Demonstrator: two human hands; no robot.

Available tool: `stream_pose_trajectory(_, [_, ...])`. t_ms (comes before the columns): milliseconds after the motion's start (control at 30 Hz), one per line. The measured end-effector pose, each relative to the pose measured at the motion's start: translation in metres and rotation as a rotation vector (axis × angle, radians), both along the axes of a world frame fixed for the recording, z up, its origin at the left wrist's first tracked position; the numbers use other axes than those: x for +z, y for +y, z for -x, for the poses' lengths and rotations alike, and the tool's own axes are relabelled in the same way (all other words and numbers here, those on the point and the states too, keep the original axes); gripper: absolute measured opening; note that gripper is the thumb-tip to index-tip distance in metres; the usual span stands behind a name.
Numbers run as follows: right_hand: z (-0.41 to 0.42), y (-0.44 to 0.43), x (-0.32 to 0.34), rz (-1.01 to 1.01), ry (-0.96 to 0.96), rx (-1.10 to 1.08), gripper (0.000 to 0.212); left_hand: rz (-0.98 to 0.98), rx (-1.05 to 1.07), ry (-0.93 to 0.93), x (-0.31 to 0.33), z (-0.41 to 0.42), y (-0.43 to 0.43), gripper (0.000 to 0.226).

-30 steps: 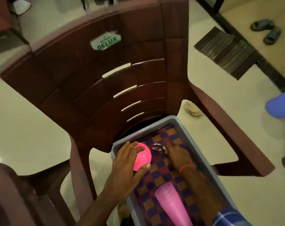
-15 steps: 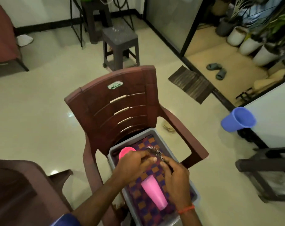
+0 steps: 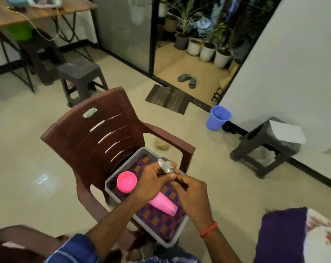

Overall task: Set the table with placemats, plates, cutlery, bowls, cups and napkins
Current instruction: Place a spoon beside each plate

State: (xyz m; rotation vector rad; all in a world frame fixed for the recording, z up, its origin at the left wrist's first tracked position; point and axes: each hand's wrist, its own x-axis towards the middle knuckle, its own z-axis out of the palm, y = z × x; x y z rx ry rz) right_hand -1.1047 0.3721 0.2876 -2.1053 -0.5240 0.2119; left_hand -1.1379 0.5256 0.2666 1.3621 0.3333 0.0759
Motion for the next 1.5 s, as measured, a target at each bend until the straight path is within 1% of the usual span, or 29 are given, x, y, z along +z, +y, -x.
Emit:
stream_pose_trajectory(100, [0.012,-0.023,0.007,0.064,0.006,-0.058,0.021,0.080,-0.111,0.017,0.013,-0.001,-0.022,0.029])
stream_pose_trajectory(233, [0.027,-0.061,0.014,0.028,-0.003,-0.213,0.016,0.129,-0.229,0.071,0.021,-0.004,-0.062,0.028])
stream_pose_trajectory(300, [0.032,-0.081,0.017,-0.036,0.040,-0.319,0.011,0.139,-0.279,0.085,0.025,-0.006,-0.084,0.028])
stream_pose_trajectory(400, [0.041,-0.109,0.020,-0.192,0.184,-0.469,0.011,0.149,-0.354,0.118,0.033,-0.007,-0.115,0.026])
stream_pose_trajectory(467, [0.047,-0.127,0.020,-0.225,0.214,-0.525,0.009,0.136,-0.393,0.145,0.036,-0.007,-0.135,0.024])
stream_pose_trajectory(533, [0.054,-0.144,0.021,-0.232,0.199,-0.536,0.006,0.126,-0.421,0.173,0.038,-0.006,-0.152,0.021])
stream_pose_trajectory(600, [0.064,-0.164,0.023,-0.159,0.101,-0.531,0.005,0.149,-0.464,0.204,0.040,-0.002,-0.172,0.018])
stream_pose_trajectory(700, [0.083,-0.198,0.028,0.084,-0.026,-0.508,0.012,0.152,-0.526,0.257,0.042,0.008,-0.203,0.014])
stream_pose_trajectory(767, [0.094,-0.214,0.028,0.192,-0.037,-0.521,0.018,0.152,-0.553,0.281,0.041,0.017,-0.218,0.014])
stream_pose_trajectory(833, [0.106,-0.236,0.025,0.200,-0.013,-0.571,0.023,0.136,-0.585,0.304,0.038,0.026,-0.239,0.014])
stream_pose_trajectory(867, [0.111,-0.243,0.024,0.162,0.008,-0.588,0.024,0.128,-0.591,0.308,0.036,0.030,-0.246,0.014])
stream_pose_trajectory(933, [0.125,-0.261,0.021,-0.008,0.063,-0.651,0.024,0.085,-0.628,0.312,0.033,0.038,-0.263,0.014])
stream_pose_trajectory(1033, [0.142,-0.283,0.020,-0.238,0.094,-0.811,0.011,0.018,-0.727,0.305,0.030,0.048,-0.284,0.024])
stream_pose_trajectory(1067, [0.147,-0.291,0.017,-0.285,0.115,-0.859,0.012,-0.004,-0.771,0.305,0.029,0.053,-0.292,0.028])
stream_pose_trajectory(1167, [0.157,-0.311,0.010,-0.356,0.201,-0.922,0.021,-0.088,-0.904,0.296,0.026,0.062,-0.312,0.024])
stream_pose_trajectory(1233, [0.163,-0.318,0.004,-0.406,0.251,-0.921,0.020,-0.141,-0.985,0.285,0.025,0.066,-0.324,0.020])
stream_pose_trajectory(1300, [0.171,-0.324,-0.002,-0.508,0.279,-0.942,0.018,-0.194,-1.052,0.271,0.027,0.068,-0.335,0.019])
stream_pose_trajectory(1400, [0.180,-0.335,-0.009,-0.594,0.289,-1.021,0.020,-0.255,-1.122,0.253,0.028,0.067,-0.349,0.019])
stream_pose_trajectory(1500, [0.187,-0.350,-0.015,-0.686,0.324,-1.108,0.023,-0.272,-1.157,0.257,0.028,0.067,-0.364,0.019])
